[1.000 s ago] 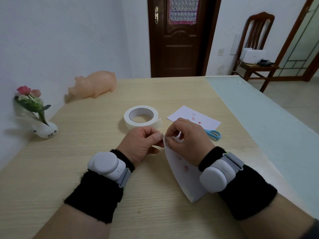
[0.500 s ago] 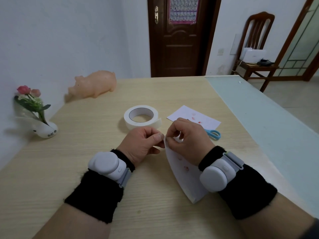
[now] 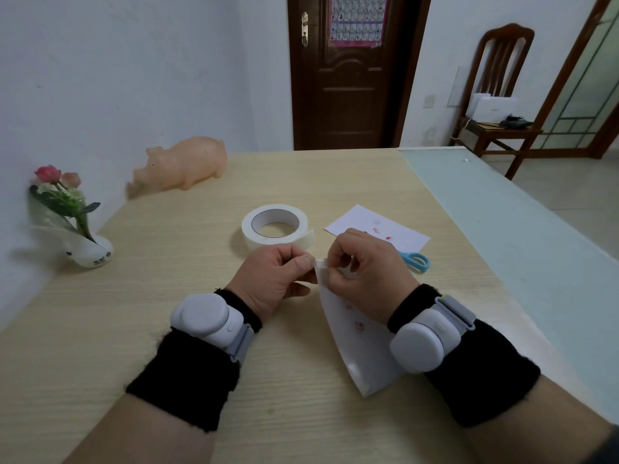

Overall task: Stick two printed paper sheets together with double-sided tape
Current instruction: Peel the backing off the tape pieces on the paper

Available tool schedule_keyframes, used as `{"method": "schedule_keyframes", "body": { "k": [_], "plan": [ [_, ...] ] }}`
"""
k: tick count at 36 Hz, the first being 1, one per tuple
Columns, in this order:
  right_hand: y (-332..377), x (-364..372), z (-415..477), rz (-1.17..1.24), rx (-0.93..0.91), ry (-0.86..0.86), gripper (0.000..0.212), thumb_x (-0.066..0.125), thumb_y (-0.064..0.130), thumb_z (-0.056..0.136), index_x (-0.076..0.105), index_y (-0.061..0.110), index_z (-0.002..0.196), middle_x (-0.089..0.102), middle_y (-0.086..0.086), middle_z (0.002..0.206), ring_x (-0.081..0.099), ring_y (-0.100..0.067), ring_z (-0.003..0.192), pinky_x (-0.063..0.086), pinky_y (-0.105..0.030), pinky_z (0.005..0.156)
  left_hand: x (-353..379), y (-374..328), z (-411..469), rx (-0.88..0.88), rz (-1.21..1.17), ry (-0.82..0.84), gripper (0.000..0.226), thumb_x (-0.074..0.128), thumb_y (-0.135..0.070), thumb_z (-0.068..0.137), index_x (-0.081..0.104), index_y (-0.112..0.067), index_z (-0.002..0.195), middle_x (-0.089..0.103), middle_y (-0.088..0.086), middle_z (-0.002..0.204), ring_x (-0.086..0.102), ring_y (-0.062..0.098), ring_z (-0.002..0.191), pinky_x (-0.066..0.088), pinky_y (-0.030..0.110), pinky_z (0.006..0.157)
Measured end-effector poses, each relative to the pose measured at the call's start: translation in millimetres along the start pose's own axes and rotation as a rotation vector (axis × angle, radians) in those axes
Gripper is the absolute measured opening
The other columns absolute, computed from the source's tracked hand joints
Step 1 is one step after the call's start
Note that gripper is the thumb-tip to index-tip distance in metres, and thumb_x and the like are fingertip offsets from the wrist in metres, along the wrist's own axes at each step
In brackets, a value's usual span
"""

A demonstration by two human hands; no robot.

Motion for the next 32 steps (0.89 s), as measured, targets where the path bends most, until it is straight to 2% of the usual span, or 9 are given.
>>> {"method": "schedule_keyframes", "body": {
  "k": [5,8,11,14,17,20,27,32],
  "plan": [
    [-3.2,0.6,-0.4,0.003,0.032,0.015,0.01,0.063,0.014,0.069,0.055,0.017,0.065,0.054,0.008,0.066,0.045,-0.001,0.061,0.037,-0.01,0.059,-3.5,-2.8,-0.5,0.01,-0.054,-0.039,0.021,0.053,-0.002,0.09,0.057,-0.009,0.07,0.065,-0.002,0.059,0.063,0.008,0.056,0.049,0.018,0.047],
    [-7.1,-1.2,-0.4,0.015,0.068,0.008,0.017,0.067,0.01,0.071,0.054,0.021,0.069,0.054,0.01,0.068,0.047,0.001,0.064,0.038,-0.008,0.061,-2.8,-4.0,-0.3,0.011,-0.061,-0.039,0.021,0.053,-0.002,0.09,0.056,-0.008,0.07,0.064,-0.003,0.057,0.063,0.007,0.055,0.049,0.017,0.047],
    [-8.1,-3.8,-0.2,0.06,0.088,-0.006,0.022,0.066,0.009,0.073,0.053,0.026,0.08,0.054,0.013,0.073,0.049,0.002,0.068,0.038,-0.007,0.063,-2.0,-3.7,0.0,0.011,-0.062,-0.037,0.021,0.053,-0.001,0.09,0.056,-0.008,0.07,0.064,-0.002,0.058,0.063,0.008,0.055,0.048,0.018,0.046],
    [-2.8,-3.2,0.6,0.048,0.038,-0.022,0.02,0.063,0.019,0.073,0.063,0.026,0.092,0.055,0.012,0.08,0.051,-0.002,0.07,0.039,-0.01,0.065,-2.1,-3.1,0.1,0.01,-0.065,-0.035,0.022,0.052,-0.002,0.09,0.057,-0.008,0.07,0.064,-0.001,0.059,0.064,0.01,0.056,0.048,0.019,0.047],
    [-1.9,0.4,0.5,0.022,0.028,0.007,0.011,0.064,0.022,0.075,0.068,0.024,0.085,0.055,0.011,0.08,0.048,0.004,0.067,0.039,-0.014,0.064,-1.1,-3.0,0.1,0.012,-0.064,-0.028,0.021,0.052,-0.001,0.09,0.057,-0.008,0.071,0.065,0.0,0.061,0.064,0.01,0.056,0.049,0.019,0.048],
    [-1.4,1.2,0.2,0.005,0.022,0.019,0.004,0.068,0.019,0.076,0.068,0.022,0.078,0.052,0.013,0.078,0.047,0.005,0.068,0.037,-0.012,0.064,-1.6,-2.2,0.2,0.012,-0.055,-0.03,0.019,0.053,-0.001,0.09,0.058,-0.007,0.072,0.066,0.001,0.063,0.064,0.01,0.057,0.05,0.019,0.048],
    [2.0,1.1,0.3,-0.016,0.011,0.033,0.008,0.069,0.014,0.072,0.063,0.018,0.071,0.053,0.009,0.074,0.046,-0.004,0.067,0.037,-0.015,0.063,-3.0,-1.1,1.1,0.019,-0.056,-0.042,0.02,0.053,-0.001,0.089,0.058,-0.008,0.072,0.067,0.001,0.064,0.065,0.011,0.059,0.05,0.019,0.049],
    [0.3,-1.1,-0.3,-0.006,0.026,0.016,0.007,0.062,0.016,0.068,0.058,0.021,0.066,0.052,0.009,0.069,0.045,0.003,0.065,0.034,-0.008,0.061,-9.0,-2.2,2.2,0.022,-0.124,-0.107,0.026,0.051,0.0,0.089,0.054,-0.009,0.066,0.064,-0.001,0.058,0.065,0.01,0.06,0.052,0.021,0.05]
  ]
}}
Point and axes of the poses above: each hand's wrist, its own z-axis towards the middle knuckle, its own x-axis out of the palm, y = z × x, the point moved 8 cm from there along z, towards the middle knuckle
